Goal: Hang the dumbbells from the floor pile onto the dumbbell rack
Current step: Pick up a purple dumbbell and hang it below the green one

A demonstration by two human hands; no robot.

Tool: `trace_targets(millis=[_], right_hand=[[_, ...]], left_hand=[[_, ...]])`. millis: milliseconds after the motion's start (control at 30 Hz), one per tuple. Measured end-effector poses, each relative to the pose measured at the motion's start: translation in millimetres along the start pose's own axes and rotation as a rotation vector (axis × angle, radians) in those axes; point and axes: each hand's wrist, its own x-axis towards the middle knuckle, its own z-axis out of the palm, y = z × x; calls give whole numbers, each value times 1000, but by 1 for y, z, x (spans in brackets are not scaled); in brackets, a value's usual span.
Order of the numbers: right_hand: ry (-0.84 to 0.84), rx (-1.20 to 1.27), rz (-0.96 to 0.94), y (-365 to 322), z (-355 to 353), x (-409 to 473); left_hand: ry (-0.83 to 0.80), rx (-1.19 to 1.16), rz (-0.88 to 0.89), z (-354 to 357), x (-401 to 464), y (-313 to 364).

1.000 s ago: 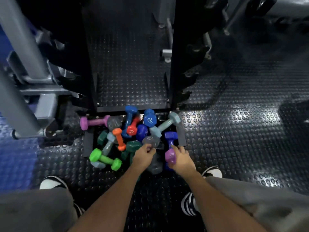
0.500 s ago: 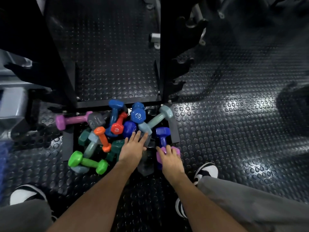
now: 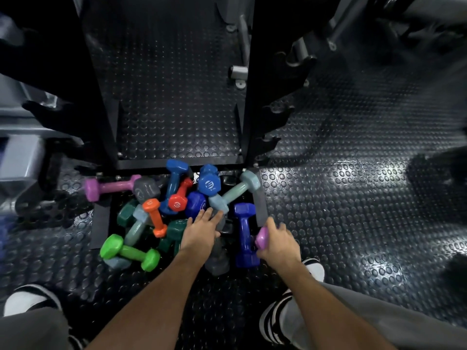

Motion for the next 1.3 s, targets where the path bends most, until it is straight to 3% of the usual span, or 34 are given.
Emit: trace_targets(millis=[200, 367, 533, 667, 1000, 1300], right_hand=[[61, 240, -34, -9, -56, 15], [168, 485, -97, -33, -114, 5], [272, 751, -163, -53, -164, -13], [353, 966, -228, -58, -196, -24], [683, 1249, -374, -73, -325, -73], [620, 1399, -640, -75, -450, -115]], left_hand=[[-22, -177, 5, -12, 0, -2], [150, -801, -116, -43, -7, 12], [-28, -1534, -93, -104, -18, 35], [-32, -1756, 2, -142, -30, 42], [224, -1635, 265, -281, -91, 95], [529, -1331, 496, -393, -167, 147]])
